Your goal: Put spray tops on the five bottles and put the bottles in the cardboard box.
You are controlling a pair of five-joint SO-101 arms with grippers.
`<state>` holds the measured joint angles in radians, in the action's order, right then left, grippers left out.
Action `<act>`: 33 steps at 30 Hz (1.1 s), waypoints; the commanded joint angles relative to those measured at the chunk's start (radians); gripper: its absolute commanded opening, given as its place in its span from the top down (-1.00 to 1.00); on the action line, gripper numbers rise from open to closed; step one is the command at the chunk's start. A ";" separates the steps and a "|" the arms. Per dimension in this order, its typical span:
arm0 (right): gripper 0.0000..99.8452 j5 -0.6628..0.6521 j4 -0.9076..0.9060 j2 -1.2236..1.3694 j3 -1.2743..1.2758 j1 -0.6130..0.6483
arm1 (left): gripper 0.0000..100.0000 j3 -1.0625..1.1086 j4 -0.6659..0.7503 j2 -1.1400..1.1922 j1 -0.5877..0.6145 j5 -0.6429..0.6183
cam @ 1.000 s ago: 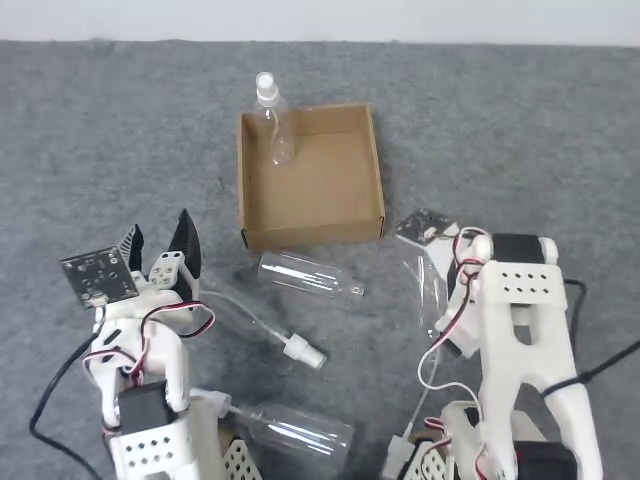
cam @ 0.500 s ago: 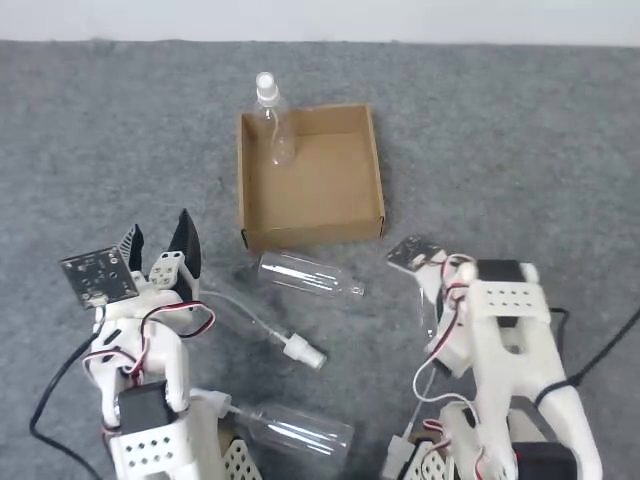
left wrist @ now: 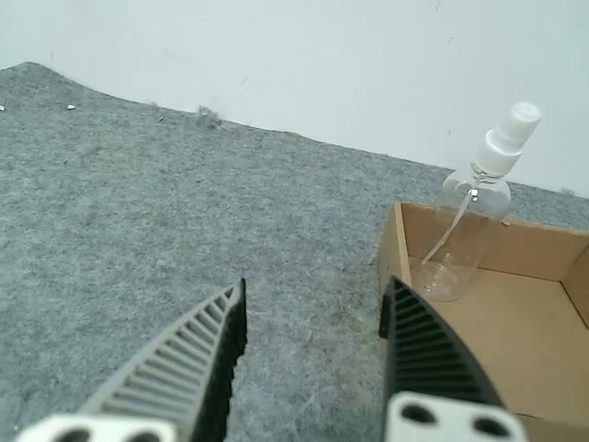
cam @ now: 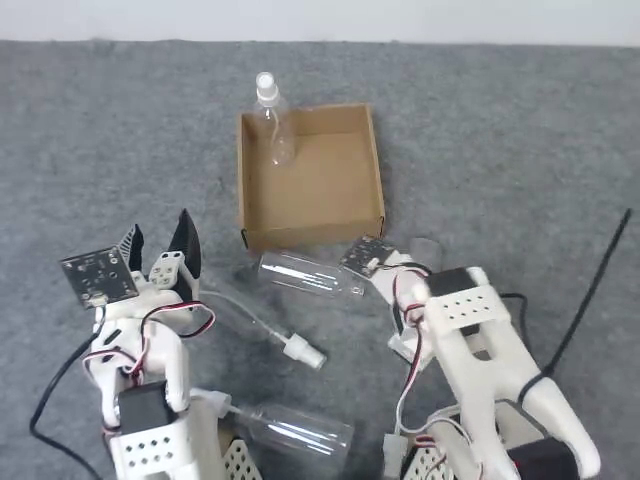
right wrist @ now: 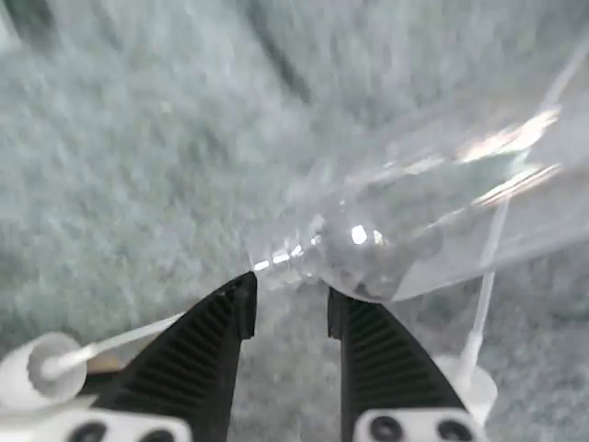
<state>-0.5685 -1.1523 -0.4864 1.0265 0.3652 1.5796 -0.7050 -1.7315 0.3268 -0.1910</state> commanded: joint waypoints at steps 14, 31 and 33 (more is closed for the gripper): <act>0.84 0.106 0.325 -0.045 -0.009 0.139 | 0.56 -0.008 0.015 -0.015 0.005 0.011; 0.60 -0.017 0.021 -0.048 -0.164 0.137 | 0.56 -0.008 0.015 -0.015 0.005 0.011; 0.49 -0.055 -0.035 -0.048 -0.195 0.137 | 0.56 -0.008 0.017 -0.015 0.005 0.011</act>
<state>-0.5608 -1.1001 -0.4864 0.9298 0.4971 1.5796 -0.7050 -1.7315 0.3268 -0.1910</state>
